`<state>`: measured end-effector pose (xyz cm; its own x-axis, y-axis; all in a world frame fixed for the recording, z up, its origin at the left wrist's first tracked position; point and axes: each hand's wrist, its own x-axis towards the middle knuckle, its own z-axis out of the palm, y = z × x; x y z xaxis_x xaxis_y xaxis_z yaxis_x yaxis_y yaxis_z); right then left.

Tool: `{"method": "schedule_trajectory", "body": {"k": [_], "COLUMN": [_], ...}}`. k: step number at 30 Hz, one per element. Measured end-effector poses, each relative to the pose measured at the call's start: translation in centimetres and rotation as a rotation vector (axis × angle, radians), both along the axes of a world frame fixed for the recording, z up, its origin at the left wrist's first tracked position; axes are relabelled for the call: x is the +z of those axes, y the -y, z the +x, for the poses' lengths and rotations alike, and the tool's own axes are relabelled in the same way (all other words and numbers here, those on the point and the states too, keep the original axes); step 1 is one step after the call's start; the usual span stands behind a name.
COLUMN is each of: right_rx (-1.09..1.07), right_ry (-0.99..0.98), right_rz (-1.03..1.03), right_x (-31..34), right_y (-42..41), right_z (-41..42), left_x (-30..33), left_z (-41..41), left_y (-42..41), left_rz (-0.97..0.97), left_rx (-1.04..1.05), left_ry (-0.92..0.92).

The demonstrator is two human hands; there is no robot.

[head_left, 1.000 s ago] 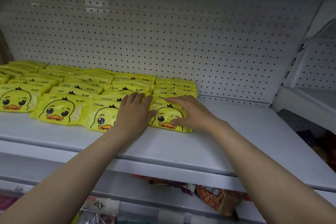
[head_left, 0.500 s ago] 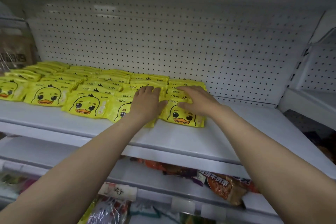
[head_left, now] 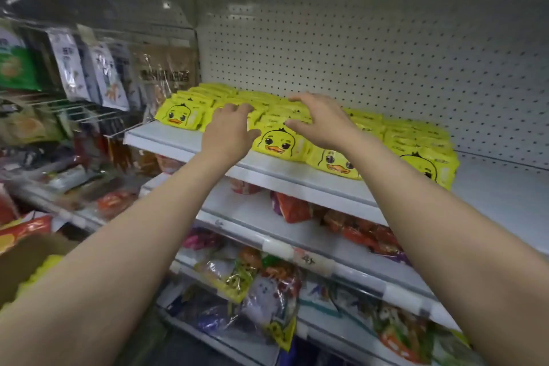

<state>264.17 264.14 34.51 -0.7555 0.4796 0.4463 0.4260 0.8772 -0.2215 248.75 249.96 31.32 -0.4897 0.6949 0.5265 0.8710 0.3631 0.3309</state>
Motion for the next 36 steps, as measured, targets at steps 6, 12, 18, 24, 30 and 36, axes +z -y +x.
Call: {"method": "schedule_trajectory", "body": {"k": [6,12,18,24,30,36], "right_rx": [0.181,0.332,0.462,0.574,0.625,0.623], "right_ry": [0.004,0.029,0.090,0.176,0.265,0.429], "right_rz": [0.022,0.019,-0.002,-0.037,-0.122,-0.244], "right_x": [-2.1,-4.0,-6.2,-9.4,-13.2,-19.8], "right_y": [9.9,18.0,23.5,26.7,28.1,28.8], "right_z": [-7.9,-15.3,-24.1,-35.7,-48.1,-58.6], "left_x": [-1.1,-2.8,-5.3,-8.6,-12.3,-17.9], "left_z": [-6.6,-11.8,-17.8,-26.9,-37.8,-46.8], "left_y": [12.0,21.6,28.1,32.2,33.7,34.8], "left_rz": [-0.010,-0.048,-0.066,-0.125,-0.246,-0.364], "left_rx": [0.130,0.274,0.401,0.499,0.576,0.588], "left_ry": [-0.056,-0.118,-0.115,-0.061,0.056,0.220]}}
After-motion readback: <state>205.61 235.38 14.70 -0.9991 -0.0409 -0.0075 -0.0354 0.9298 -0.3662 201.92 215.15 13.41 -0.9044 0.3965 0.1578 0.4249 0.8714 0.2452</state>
